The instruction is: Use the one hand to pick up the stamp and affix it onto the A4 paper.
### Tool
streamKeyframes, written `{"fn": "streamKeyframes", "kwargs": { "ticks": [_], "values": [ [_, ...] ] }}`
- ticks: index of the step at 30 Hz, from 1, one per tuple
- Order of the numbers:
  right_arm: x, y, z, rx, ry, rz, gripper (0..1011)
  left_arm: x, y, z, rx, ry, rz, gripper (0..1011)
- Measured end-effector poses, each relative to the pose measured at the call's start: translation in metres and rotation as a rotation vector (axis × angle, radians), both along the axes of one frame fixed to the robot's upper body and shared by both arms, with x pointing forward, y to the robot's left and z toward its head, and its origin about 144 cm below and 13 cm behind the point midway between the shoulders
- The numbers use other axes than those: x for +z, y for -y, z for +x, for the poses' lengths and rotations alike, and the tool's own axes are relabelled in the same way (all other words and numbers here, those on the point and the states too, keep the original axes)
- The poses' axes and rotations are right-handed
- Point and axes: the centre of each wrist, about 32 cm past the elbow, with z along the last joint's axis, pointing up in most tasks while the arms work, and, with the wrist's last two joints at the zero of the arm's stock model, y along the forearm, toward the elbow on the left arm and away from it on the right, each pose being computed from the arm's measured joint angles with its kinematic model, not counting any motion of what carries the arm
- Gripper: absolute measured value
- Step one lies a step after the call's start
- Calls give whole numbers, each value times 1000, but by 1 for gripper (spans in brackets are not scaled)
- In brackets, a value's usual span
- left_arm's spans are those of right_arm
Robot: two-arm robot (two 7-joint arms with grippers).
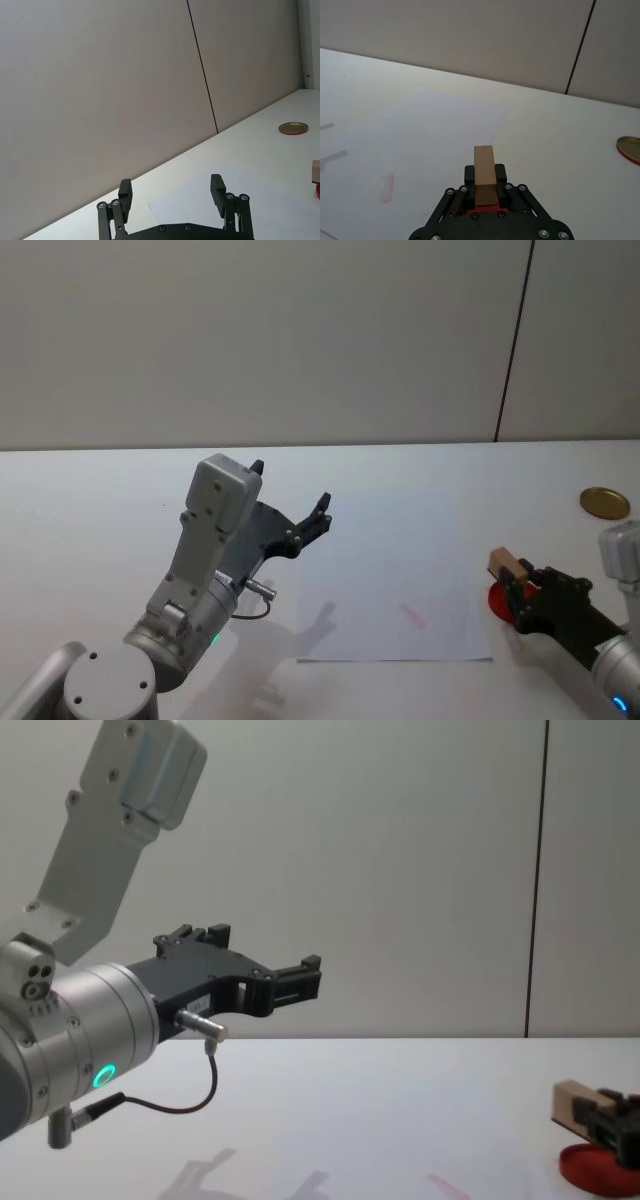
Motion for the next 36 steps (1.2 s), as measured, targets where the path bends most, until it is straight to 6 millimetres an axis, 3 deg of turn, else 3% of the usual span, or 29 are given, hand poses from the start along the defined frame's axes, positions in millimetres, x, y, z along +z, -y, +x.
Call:
{"fn": "streamKeyframes", "kwargs": {
  "ticks": [17,36],
  "values": [
    [8,-26,3,119,38,28,218,0,0,0,0,0,0,993],
    [-8,-39,7,152,-75,56,218,0,0,0,0,0,0,993]
  ]
}}
